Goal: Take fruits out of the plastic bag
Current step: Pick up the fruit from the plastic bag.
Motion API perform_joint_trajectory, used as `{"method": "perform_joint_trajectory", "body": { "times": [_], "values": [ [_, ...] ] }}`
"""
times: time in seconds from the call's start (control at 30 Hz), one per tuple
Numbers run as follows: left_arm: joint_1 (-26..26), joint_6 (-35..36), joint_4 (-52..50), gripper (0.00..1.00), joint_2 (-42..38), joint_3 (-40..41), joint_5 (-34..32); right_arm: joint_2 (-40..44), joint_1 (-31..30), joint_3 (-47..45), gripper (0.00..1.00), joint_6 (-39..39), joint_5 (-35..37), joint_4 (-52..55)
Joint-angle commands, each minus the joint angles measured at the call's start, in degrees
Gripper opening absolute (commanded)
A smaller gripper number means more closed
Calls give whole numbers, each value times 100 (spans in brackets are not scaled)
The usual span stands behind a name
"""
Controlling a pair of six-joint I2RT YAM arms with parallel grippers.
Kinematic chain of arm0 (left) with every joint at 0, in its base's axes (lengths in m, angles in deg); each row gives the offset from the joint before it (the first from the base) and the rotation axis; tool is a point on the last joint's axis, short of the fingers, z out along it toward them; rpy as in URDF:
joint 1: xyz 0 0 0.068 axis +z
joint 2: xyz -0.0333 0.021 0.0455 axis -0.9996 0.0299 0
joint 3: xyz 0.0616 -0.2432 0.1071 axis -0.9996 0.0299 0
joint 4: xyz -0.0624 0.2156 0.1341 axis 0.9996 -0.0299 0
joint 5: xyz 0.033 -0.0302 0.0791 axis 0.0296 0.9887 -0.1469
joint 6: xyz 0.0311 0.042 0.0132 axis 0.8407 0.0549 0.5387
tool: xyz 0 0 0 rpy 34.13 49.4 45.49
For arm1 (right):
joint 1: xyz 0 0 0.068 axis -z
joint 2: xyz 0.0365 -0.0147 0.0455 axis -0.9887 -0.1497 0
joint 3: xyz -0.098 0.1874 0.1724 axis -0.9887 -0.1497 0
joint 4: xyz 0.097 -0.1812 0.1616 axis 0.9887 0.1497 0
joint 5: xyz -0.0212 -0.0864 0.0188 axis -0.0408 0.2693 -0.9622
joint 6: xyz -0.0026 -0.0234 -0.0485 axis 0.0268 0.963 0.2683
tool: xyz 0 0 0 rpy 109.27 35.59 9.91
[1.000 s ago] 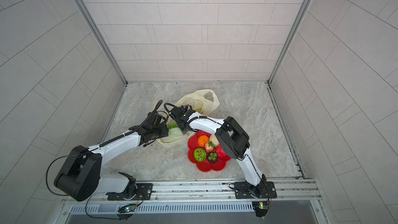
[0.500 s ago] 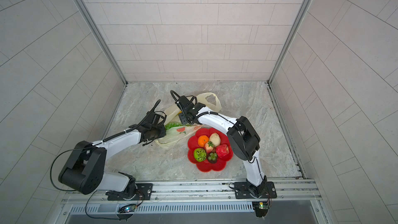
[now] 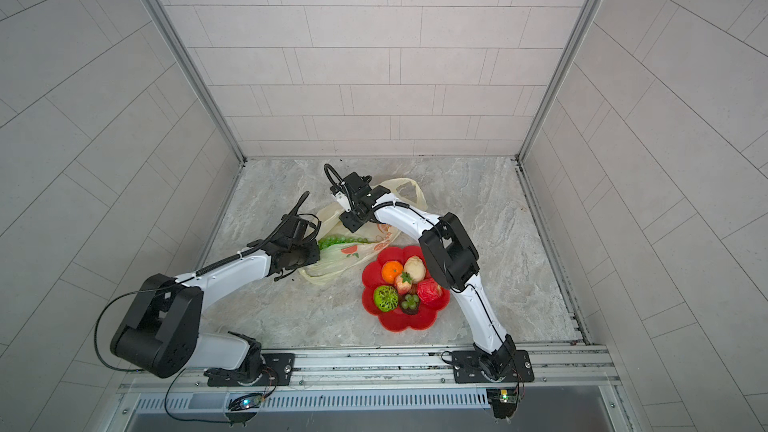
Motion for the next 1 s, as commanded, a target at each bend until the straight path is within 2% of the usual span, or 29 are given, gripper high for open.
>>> {"method": "perform_joint_trajectory", "body": {
  "times": [0.0, 0.4, 0.63, 0.83, 0.97],
  "values": [
    [37, 94, -58, 19, -157, 20, -1, -230, 87, 361, 54, 443, 63, 234],
    [45, 131, 21, 17, -228, 63, 28, -1180, 230, 1407, 44, 542, 349, 714],
    [51, 133, 12, 17, -217, 64, 1, -1363, 199, 1596, 32, 613, 145, 934],
    [46, 147, -4, 17, -211, 54, -7, -1433, 147, 1704, 18, 618, 254, 1042],
    [46, 147, -6, 17, -226, 58, -9, -1460, 157, 1724, 20, 608, 360, 1069]
  ]
}}
